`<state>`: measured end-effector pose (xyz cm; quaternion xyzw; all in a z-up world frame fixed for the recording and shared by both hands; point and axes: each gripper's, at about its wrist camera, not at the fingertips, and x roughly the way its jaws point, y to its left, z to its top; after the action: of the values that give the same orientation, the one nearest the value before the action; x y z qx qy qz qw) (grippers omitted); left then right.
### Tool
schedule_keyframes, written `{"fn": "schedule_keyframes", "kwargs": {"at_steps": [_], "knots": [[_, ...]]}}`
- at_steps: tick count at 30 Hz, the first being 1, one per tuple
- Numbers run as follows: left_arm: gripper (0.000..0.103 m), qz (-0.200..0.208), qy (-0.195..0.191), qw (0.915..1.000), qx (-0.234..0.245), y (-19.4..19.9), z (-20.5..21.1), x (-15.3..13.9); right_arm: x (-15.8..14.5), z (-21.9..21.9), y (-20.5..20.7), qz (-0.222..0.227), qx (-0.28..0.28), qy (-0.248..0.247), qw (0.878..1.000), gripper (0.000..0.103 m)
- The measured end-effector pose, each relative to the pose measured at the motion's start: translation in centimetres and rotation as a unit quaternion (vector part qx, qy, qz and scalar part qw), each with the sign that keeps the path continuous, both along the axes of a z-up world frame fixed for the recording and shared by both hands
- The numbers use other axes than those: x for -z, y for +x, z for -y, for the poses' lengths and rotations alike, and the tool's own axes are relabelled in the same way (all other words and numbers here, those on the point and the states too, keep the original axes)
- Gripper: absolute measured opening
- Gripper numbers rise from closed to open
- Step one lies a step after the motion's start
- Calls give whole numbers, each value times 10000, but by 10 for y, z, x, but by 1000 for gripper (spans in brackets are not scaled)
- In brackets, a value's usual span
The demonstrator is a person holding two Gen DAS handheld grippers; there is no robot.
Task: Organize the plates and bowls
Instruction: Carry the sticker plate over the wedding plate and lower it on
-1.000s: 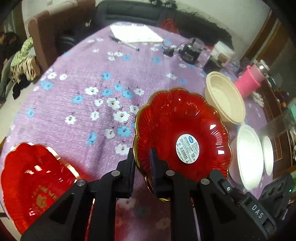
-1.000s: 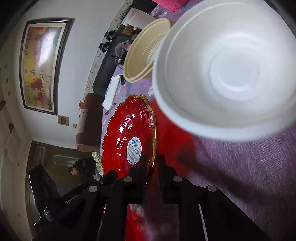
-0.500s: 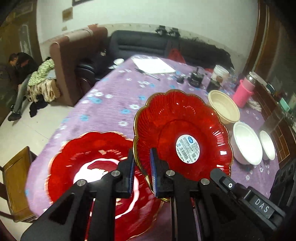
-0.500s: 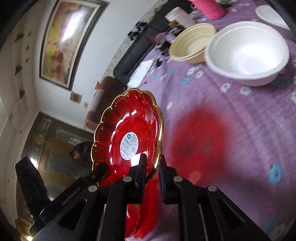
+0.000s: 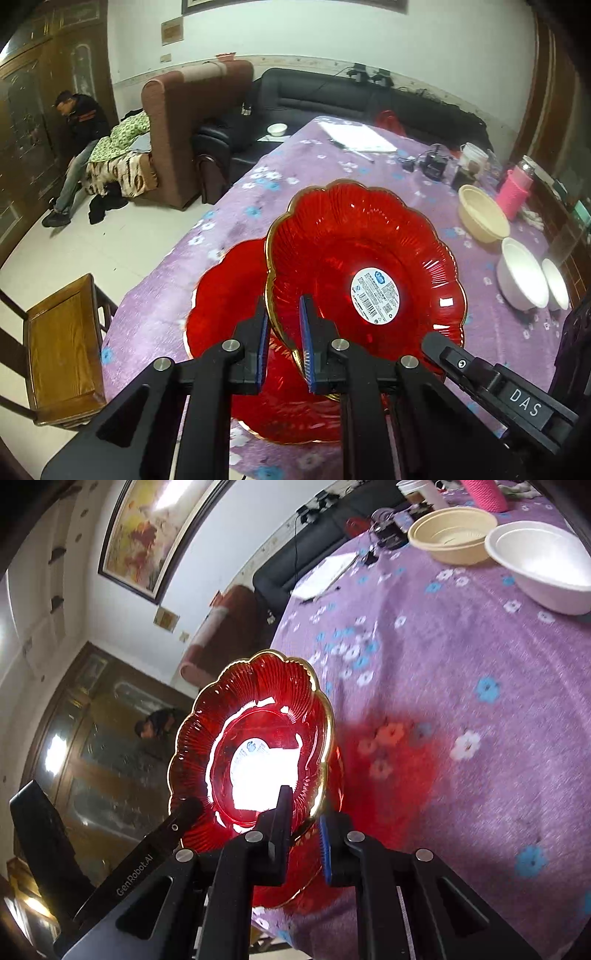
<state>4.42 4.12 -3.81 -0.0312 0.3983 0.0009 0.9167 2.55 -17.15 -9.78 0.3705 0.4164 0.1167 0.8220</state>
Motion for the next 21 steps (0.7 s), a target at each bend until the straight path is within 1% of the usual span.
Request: {"fn": "schedule_keyframes", "kwargs": {"at_steps": [5,12,14,21], "knots": [[13,-52,16,10000,-81,-6,-12,11,3,-15,1,-83,-143,-157,9997,12],[14,-43,120,9998,-131,-9,-15,20,11,-25,1,-184,-244,-312,9990,13],[14,-59,93,9999,-130,-10,-18,22,13,-28,1,-207,-263,-327,9989,13],[14,-56,119,9998,-166,-10,-21,26,12,-32,1,-137,-260,-467,9985,14]]}}
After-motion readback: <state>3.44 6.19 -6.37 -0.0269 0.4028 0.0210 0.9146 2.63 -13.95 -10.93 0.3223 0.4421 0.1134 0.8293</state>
